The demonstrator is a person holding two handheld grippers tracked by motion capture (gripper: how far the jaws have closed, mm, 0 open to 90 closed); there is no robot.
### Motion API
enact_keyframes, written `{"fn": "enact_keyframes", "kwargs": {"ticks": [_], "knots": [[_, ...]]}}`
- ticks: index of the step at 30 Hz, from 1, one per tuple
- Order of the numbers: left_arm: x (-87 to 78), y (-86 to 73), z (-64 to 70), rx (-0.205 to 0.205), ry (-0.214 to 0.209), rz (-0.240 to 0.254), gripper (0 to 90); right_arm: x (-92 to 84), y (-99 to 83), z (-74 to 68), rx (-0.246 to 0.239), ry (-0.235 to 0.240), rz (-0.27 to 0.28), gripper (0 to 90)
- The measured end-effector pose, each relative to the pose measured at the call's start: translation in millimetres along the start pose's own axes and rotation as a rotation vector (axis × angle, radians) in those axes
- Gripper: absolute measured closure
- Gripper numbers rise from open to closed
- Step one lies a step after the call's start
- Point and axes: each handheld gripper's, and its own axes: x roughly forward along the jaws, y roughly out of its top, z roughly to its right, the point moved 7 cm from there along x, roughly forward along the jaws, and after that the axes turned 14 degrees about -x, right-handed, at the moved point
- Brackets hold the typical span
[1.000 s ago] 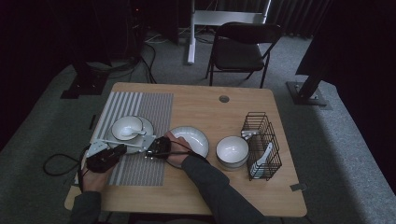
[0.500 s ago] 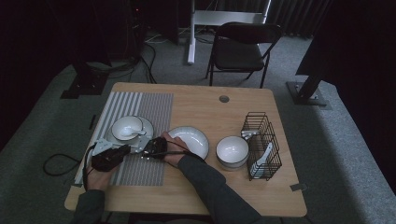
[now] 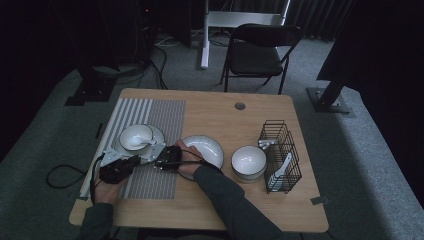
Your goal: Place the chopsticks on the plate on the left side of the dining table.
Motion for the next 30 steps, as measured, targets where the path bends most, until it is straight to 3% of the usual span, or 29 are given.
{"fn": "enact_keyframes", "kwargs": {"ticks": [5, 14, 20, 30], "knots": [[1.6, -0.1, -0.6, -0.001, 0.003, -0.004, 81.2, 0.6, -4.2, 2.2, 0.018, -0.005, -0.01, 79.1], [0.1, 0.3, -0.8, 0.0, 0.001, 0.0, 81.2, 4.9, -8.6, 5.9, 0.036, -0.023, -0.037, 80.0], [0.3, 0.6, 0.7, 0.0, -0.001, 0.001, 81.1, 2.9, -8.7, 5.9, 0.044, -0.026, -0.027, 74.4], [-1.9, 4.5, 7.0, 0.009, -0.015, 0.014, 79.9, -22.7, -0.7, 6.5, 0.059, -0.049, 0.032, 65.5]]}}
